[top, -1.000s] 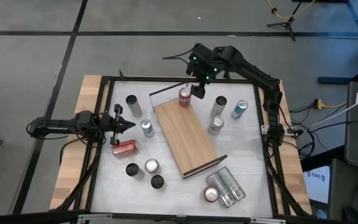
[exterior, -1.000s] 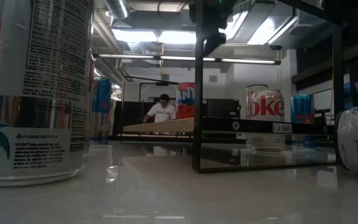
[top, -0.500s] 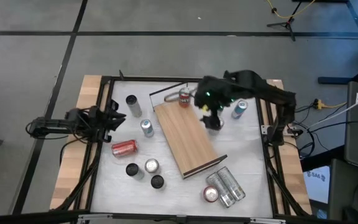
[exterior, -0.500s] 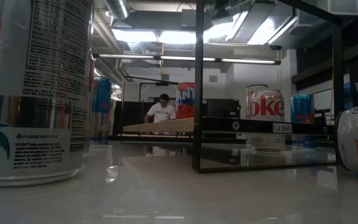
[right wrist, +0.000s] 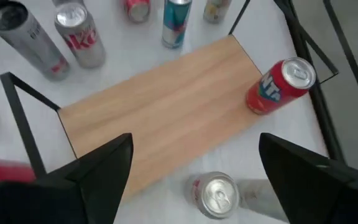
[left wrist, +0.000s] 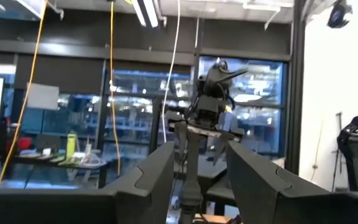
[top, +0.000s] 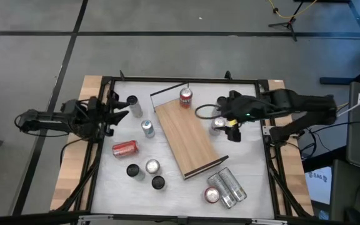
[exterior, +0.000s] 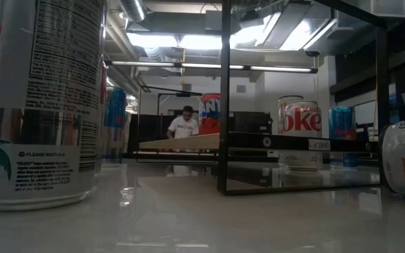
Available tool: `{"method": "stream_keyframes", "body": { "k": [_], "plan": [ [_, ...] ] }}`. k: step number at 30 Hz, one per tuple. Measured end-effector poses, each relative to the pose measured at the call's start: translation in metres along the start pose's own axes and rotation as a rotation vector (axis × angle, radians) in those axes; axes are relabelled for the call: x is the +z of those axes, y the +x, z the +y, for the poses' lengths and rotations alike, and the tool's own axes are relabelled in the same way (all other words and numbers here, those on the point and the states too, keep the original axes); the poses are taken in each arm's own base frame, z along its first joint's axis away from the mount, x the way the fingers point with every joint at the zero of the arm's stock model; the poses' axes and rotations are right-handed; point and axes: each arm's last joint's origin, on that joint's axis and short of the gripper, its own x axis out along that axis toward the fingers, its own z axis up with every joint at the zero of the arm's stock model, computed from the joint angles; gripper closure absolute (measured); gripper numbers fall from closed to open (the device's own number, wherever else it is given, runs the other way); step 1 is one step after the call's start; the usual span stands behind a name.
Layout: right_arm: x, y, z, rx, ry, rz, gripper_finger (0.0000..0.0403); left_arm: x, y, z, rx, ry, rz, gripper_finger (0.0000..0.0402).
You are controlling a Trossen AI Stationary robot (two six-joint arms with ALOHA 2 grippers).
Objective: Place canned beverage on shelf
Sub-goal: Align the left orange soda can with the other orange soda can
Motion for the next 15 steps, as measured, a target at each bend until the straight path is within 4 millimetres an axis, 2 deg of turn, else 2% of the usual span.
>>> {"method": "stream_keyframes", "body": {
  "k": [4, 7, 11, 15],
  "plan": [
    [-0.034, 0.003, -0.003, 0.012, 0.025, -0.107, 0.0061, 0.018, 0.03, -0.004, 0.011, 0.047, 0.118, 0.026],
    [-0.053, 0.004, -0.004, 0.043, 0.042, -0.181, 0.0061, 0.029, 0.052, -0.006, 0.07, 0.063, 0.278, 0.026],
    [-0.073, 0.012, -0.004, 0.077, 0.046, -0.219, 0.0061, 0.038, 0.072, -0.008, 0.106, 0.08, 0.515, 0.026],
    [-0.084, 0.021, -0.003, 0.075, 0.044, -0.208, 0.0061, 0.044, 0.085, -0.01, 0.099, 0.073, 0.57, 0.026]
  ]
}}
